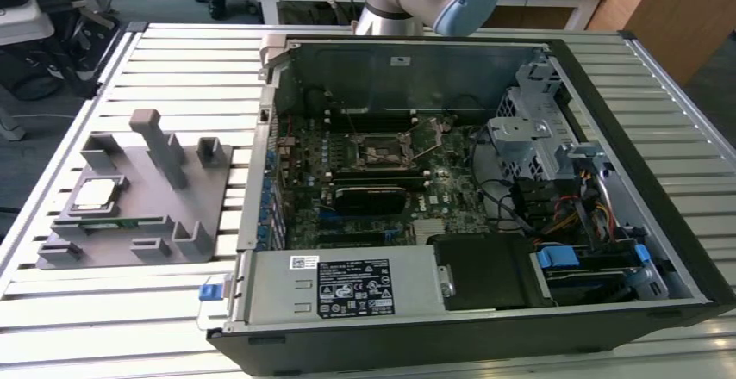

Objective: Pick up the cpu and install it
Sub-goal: 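Reach for the cpu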

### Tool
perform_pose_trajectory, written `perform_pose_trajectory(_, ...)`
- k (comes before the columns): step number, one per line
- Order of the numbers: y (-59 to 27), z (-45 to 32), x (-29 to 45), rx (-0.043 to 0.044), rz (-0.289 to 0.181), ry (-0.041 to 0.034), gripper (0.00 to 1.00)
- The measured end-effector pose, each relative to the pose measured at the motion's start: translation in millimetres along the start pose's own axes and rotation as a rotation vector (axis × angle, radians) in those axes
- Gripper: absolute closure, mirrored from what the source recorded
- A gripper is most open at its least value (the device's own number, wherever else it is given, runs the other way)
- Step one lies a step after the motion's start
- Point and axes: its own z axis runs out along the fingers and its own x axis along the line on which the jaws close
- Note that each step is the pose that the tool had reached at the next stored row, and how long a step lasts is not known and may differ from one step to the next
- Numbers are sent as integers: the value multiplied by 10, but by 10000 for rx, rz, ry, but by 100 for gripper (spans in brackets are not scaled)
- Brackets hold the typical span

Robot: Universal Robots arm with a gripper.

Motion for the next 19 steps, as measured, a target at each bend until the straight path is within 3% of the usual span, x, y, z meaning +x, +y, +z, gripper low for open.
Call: perform_pose_trajectory(19, -30, 92, 449, 1, 0, 8, 89)
